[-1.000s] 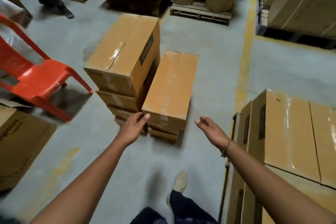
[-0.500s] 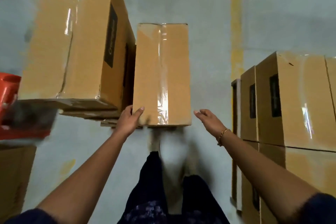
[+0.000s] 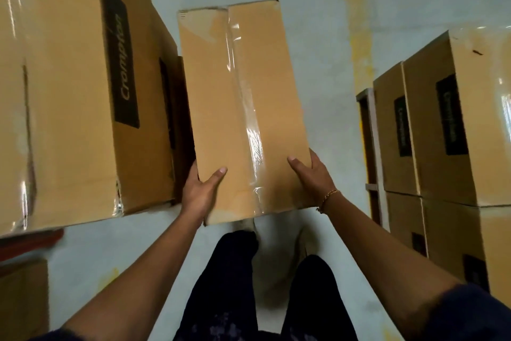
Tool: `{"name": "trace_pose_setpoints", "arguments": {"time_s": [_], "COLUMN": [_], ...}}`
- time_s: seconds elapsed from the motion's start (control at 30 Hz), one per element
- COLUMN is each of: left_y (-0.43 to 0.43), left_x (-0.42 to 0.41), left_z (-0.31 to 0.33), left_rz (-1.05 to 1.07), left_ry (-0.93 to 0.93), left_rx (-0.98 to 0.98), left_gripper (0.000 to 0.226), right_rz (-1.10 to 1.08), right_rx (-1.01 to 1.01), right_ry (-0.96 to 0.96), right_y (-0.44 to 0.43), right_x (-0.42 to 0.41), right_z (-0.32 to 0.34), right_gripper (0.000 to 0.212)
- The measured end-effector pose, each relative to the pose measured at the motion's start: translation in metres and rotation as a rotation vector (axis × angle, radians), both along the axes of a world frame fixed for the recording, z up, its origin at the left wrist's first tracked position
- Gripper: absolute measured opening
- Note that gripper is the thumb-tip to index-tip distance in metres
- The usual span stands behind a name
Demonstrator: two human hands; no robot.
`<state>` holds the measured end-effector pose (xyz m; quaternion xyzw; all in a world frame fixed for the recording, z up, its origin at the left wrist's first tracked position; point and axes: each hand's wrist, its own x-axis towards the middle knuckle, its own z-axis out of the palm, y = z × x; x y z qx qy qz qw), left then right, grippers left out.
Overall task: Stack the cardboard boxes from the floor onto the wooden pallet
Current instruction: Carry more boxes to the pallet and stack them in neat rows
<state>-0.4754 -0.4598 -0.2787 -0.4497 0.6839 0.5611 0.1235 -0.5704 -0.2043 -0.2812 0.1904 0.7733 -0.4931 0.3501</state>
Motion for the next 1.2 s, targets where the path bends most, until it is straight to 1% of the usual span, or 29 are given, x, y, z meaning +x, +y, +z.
{"name": "trace_pose_setpoints", "arguments": {"time_s": [0.17, 0.23, 0.33, 0.37, 0.43, 0.5, 0.57, 0.63, 0.73, 0.87, 0.9, 0.93, 1.0, 1.03, 1.07, 1.2], "left_y": [0.027, 0.042, 0.078, 0.093, 0.128, 0.168, 0.21, 0.258, 0.335, 0.433, 0.456, 0.481, 0.524, 0.544, 0.562, 0.63], "left_x": [0.002, -0.002, -0.013, -0.018, -0.029, -0.038, -0.042, -0.039, -0.021, 0.011, 0.02, 0.027, 0.037, 0.04, 0.042, 0.039], "left_z": [0.048, 0.07, 0.107, 0.119, 0.14, 0.159, 0.172, 0.186, 0.205, 0.213, 0.215, 0.218, 0.221, 0.221, 0.221, 0.215], "left_rz": [-0.022, -0.086, -0.185, -0.217, -0.29, -0.391, -0.463, -0.515, -0.587, -0.668, -0.683, -0.698, -0.729, -0.74, -0.753, -0.773], "left_ry": [0.026, 0.015, 0.045, 0.066, 0.133, 0.186, 0.23, 0.273, 0.344, 0.375, 0.379, 0.378, 0.354, 0.35, 0.344, 0.338], "left_rx": [0.02, 0.028, 0.014, 0.004, 0.009, 0.004, 0.003, 0.009, 0.012, 0.034, 0.042, 0.055, 0.081, 0.086, 0.094, 0.128], "left_gripper": [0.064, 0.069, 0.085, 0.086, 0.081, 0.076, 0.068, 0.059, 0.045, 0.06, 0.064, 0.067, 0.069, 0.068, 0.067, 0.068], "right_rz": [-0.055, -0.107, -0.21, -0.247, -0.327, -0.403, -0.47, -0.54, -0.579, -0.64, -0.662, -0.682, -0.716, -0.728, -0.736, -0.764], "right_rx": [0.05, 0.062, 0.055, 0.059, 0.065, 0.078, 0.073, 0.088, 0.133, 0.164, 0.174, 0.173, 0.174, 0.183, 0.196, 0.251], "right_ry": [0.058, 0.062, 0.094, 0.106, 0.141, 0.191, 0.234, 0.282, 0.346, 0.354, 0.358, 0.364, 0.354, 0.36, 0.358, 0.342], "right_y": [0.027, 0.048, 0.091, 0.107, 0.141, 0.181, 0.226, 0.27, 0.347, 0.443, 0.465, 0.487, 0.531, 0.549, 0.566, 0.629], "right_x": [0.011, 0.021, 0.04, 0.046, 0.057, 0.07, 0.084, 0.105, 0.142, 0.197, 0.211, 0.222, 0.238, 0.244, 0.25, 0.252], "right_z": [0.055, 0.082, 0.122, 0.135, 0.161, 0.183, 0.201, 0.217, 0.232, 0.25, 0.253, 0.259, 0.263, 0.264, 0.266, 0.257], "right_gripper": [0.051, 0.052, 0.059, 0.055, 0.037, 0.027, 0.031, 0.047, 0.066, 0.08, 0.082, 0.078, 0.055, 0.049, 0.049, 0.073]}}
